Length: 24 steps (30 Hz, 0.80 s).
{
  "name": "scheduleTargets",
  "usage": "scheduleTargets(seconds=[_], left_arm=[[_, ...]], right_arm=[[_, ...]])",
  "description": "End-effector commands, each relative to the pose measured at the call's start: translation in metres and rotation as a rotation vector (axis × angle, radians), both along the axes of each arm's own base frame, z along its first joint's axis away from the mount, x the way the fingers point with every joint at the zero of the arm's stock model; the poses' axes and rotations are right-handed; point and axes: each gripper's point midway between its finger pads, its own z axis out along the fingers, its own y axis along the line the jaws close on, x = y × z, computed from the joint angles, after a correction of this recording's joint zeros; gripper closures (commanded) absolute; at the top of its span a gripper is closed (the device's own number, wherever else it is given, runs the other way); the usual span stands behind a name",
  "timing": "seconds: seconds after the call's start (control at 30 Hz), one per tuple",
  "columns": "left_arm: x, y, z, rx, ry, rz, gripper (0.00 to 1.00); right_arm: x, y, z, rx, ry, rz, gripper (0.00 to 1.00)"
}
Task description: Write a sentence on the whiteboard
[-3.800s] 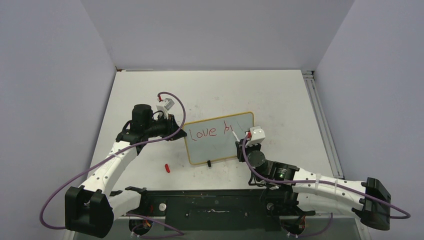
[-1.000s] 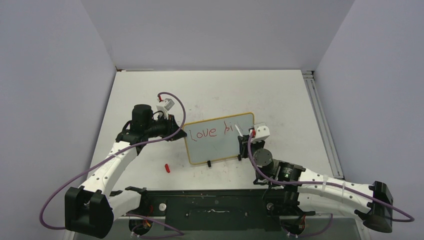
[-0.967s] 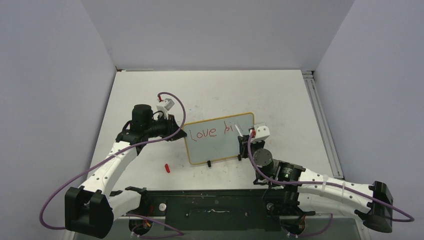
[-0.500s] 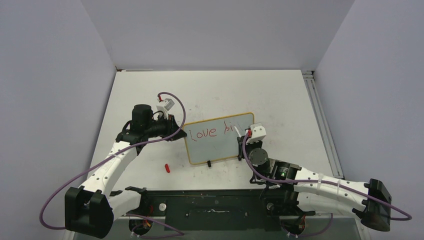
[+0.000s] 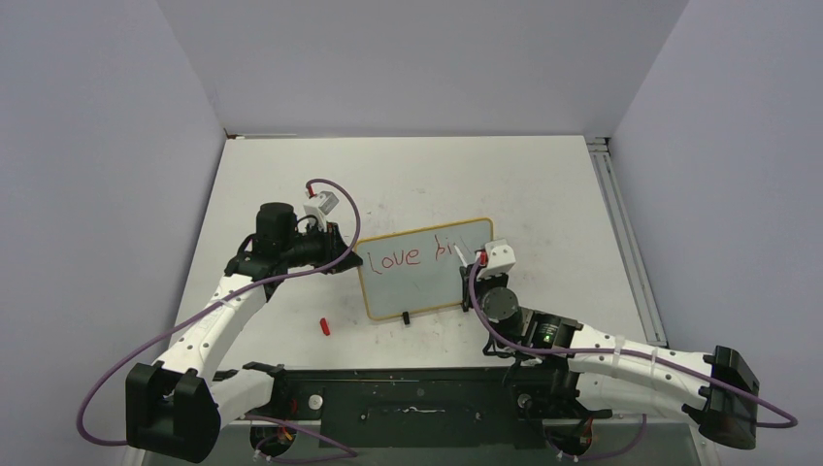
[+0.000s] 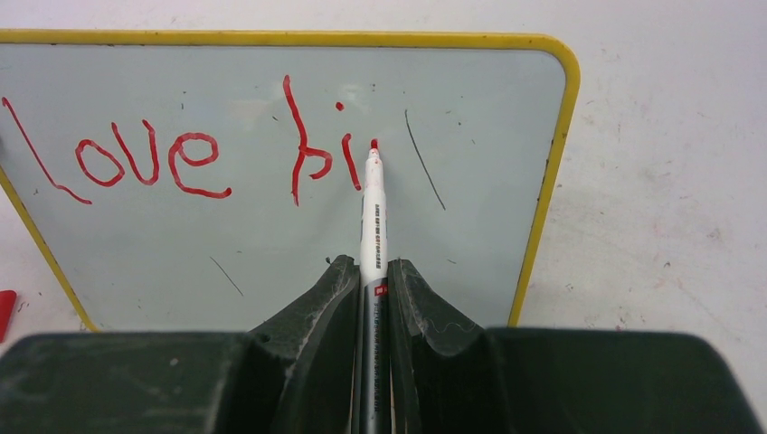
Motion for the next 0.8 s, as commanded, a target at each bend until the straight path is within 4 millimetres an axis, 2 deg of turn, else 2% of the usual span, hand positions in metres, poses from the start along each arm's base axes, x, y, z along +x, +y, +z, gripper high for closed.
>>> scheduleTargets(seconds=[0.0, 0.4, 0.77], left_arm=[[0.004, 0.000, 0.016, -0.008, -0.052, 0.002, 0.90], [0.004, -0.001, 0.017, -0.013, -0.054, 0.000, 0.90], [0.004, -0.001, 0.017, -0.013, -0.055, 0.000, 0.90]], right_arm=[[-0.001, -0.003, -0.009, 0.027, 0.022, -0.013, 0.95], [-0.008, -0.009, -0.024, 0.050, 0.066, -0.020, 0.95], [-0.005, -0.005, -0.011, 0.052, 0.034, -0.016, 0.95]])
